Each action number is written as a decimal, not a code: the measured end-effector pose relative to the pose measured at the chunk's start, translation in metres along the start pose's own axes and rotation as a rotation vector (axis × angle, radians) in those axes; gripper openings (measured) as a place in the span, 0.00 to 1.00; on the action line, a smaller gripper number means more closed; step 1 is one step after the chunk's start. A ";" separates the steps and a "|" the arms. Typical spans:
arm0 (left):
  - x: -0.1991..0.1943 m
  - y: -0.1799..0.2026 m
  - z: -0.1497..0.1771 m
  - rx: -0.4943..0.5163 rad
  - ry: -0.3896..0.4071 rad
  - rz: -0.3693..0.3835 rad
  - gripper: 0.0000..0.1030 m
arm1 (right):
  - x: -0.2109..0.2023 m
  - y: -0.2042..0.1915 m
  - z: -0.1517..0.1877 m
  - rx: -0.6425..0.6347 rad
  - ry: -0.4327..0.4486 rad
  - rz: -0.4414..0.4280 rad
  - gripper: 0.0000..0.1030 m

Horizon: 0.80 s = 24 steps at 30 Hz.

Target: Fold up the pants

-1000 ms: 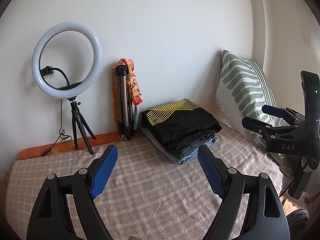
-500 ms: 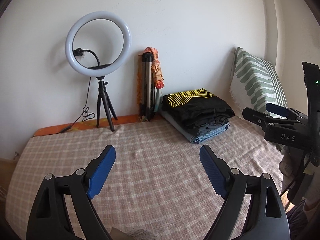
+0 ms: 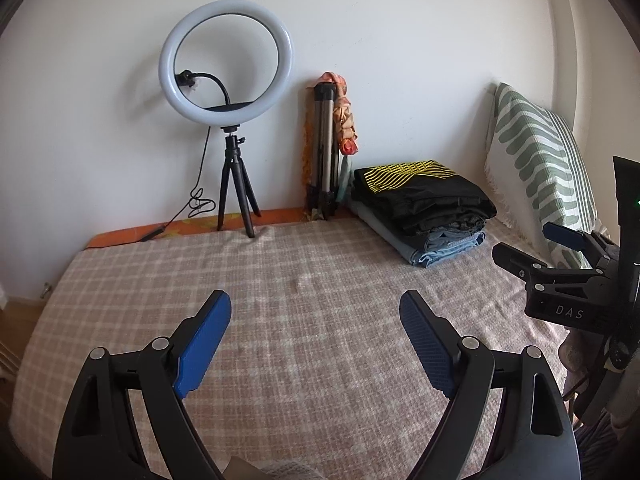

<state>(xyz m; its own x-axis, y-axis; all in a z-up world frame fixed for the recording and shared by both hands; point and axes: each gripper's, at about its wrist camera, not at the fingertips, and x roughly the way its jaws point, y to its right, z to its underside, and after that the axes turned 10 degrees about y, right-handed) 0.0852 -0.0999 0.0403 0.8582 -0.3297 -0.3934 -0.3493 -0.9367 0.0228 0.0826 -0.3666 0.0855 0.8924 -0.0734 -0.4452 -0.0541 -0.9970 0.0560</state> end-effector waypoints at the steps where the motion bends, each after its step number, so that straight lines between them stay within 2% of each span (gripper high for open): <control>1: 0.001 0.000 0.002 0.005 -0.005 -0.005 0.84 | 0.002 0.000 0.003 0.002 -0.010 -0.002 1.00; 8: 0.007 0.001 0.008 0.010 -0.027 -0.010 0.84 | 0.005 0.000 0.006 0.004 -0.010 0.013 1.00; 24: 0.007 0.003 0.005 0.002 -0.021 -0.009 0.84 | 0.006 0.002 0.004 0.025 -0.003 0.014 1.00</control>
<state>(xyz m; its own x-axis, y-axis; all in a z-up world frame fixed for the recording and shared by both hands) 0.0880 -0.1043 0.0326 0.8534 -0.3184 -0.4128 -0.3422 -0.9395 0.0172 0.0856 -0.3688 0.0795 0.8904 -0.0871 -0.4468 -0.0773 -0.9962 0.0401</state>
